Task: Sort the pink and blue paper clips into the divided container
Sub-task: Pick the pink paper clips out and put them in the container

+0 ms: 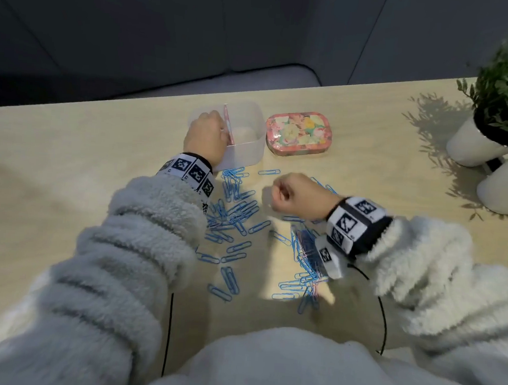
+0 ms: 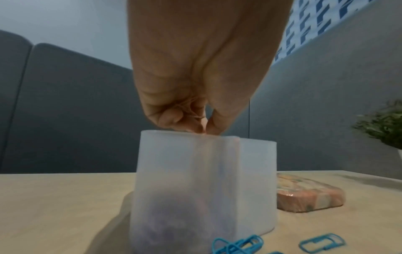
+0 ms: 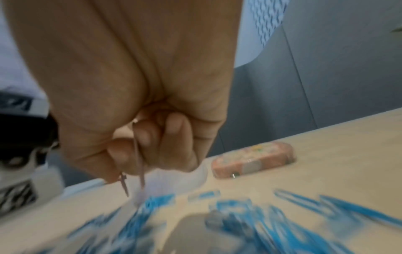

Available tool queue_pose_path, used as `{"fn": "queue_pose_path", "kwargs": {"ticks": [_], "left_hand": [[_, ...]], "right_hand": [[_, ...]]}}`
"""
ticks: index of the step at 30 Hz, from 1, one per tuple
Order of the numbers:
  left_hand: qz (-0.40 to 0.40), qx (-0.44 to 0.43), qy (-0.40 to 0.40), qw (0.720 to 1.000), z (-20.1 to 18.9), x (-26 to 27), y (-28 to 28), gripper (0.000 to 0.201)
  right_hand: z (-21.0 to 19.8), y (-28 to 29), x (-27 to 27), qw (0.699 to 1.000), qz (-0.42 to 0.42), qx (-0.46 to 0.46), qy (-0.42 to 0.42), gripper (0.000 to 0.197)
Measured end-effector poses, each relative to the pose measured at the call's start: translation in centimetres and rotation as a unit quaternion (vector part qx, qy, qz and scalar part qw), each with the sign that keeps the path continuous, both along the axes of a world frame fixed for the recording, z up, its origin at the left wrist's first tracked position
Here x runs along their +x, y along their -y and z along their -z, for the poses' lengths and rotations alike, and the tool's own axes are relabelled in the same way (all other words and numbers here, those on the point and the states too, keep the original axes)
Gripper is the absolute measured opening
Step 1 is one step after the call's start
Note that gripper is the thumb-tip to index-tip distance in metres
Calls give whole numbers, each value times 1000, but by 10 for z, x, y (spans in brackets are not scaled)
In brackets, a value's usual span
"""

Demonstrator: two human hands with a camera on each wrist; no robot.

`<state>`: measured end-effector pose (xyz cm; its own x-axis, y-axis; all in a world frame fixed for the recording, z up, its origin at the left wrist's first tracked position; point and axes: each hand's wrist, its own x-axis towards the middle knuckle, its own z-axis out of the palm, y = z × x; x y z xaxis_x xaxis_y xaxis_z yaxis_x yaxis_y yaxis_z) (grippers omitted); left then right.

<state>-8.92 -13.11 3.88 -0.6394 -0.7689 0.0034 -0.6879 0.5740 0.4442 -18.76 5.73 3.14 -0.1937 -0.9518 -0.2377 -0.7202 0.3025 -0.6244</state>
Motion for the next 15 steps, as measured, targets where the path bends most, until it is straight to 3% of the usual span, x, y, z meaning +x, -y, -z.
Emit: {"fn": "queue_pose_path", "kwargs": {"ticks": [5, 9, 12, 15], "left_hand": [[21, 33, -30, 999, 7, 13, 5, 40], [-10, 25, -183, 983, 4, 38, 1, 42], [-54, 14, -248, 967, 3, 59, -15, 42], [-46, 36, -218, 974, 12, 78, -40, 35]], "right_hand": [[-37, 72, -5, 994, 42, -99, 23, 18], [-45, 126, 5, 989, 56, -136, 30, 13], [-41, 151, 14, 994, 30, -105, 23, 8], [-33, 165, 17, 999, 15, -14, 45, 24]]}}
